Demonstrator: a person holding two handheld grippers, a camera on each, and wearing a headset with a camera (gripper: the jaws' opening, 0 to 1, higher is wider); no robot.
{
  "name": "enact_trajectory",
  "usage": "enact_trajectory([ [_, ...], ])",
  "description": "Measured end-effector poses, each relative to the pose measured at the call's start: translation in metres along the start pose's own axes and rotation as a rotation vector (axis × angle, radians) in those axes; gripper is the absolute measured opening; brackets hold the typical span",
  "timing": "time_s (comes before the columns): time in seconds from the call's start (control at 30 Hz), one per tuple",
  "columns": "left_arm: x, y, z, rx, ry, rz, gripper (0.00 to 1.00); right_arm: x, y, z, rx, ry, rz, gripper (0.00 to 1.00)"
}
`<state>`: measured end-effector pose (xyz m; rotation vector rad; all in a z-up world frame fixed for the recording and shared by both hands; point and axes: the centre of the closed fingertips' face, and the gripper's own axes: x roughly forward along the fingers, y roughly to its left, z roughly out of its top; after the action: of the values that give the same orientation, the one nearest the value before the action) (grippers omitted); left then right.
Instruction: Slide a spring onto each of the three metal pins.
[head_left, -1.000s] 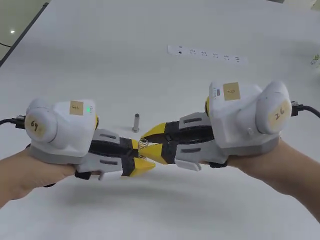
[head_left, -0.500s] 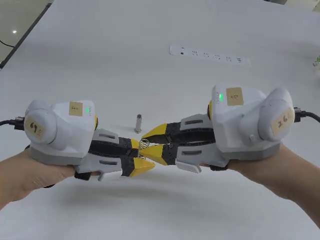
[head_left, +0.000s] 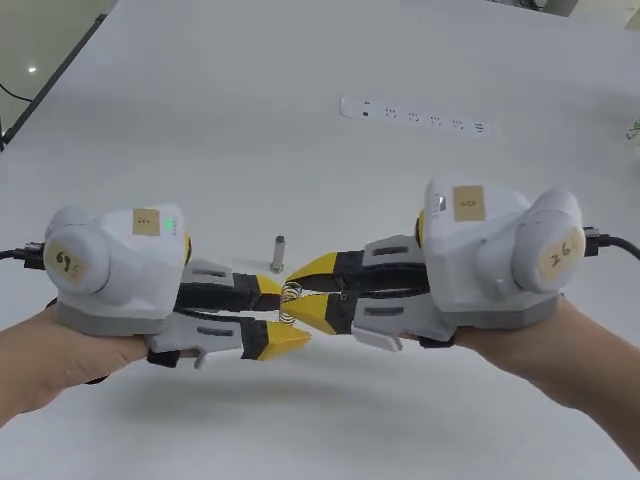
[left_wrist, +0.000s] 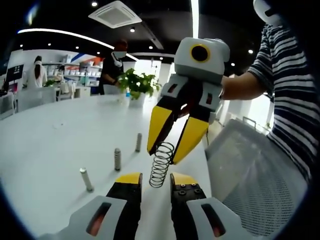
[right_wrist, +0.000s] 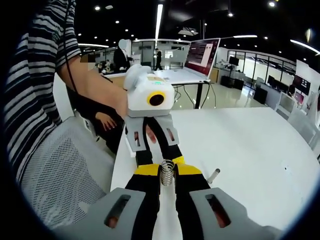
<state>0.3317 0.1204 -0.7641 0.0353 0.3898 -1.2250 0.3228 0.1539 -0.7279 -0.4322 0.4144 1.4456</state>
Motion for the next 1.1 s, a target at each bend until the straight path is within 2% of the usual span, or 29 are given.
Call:
enact_trajectory([
  [0.17,-0.004,0.004,0.000,-0.008,-0.005,0.019,0.19,-0.001,-0.002,0.000,0.002,0.000,-0.007,0.07],
  [0.5,-0.015,0.015,-0.003,-0.026,-0.014,0.086,0.38,-0.002,-0.006,0.000,0.006,0.000,-0.025,0.08],
  [0.67,-0.019,0.017,-0.005,-0.036,-0.018,0.103,0.44,-0.001,-0.006,-0.002,0.011,0.000,-0.029,0.08],
  [1.1,-0.037,0.027,-0.015,-0.062,-0.026,0.181,0.74,-0.001,-0.012,-0.011,0.028,0.009,-0.050,0.08],
])
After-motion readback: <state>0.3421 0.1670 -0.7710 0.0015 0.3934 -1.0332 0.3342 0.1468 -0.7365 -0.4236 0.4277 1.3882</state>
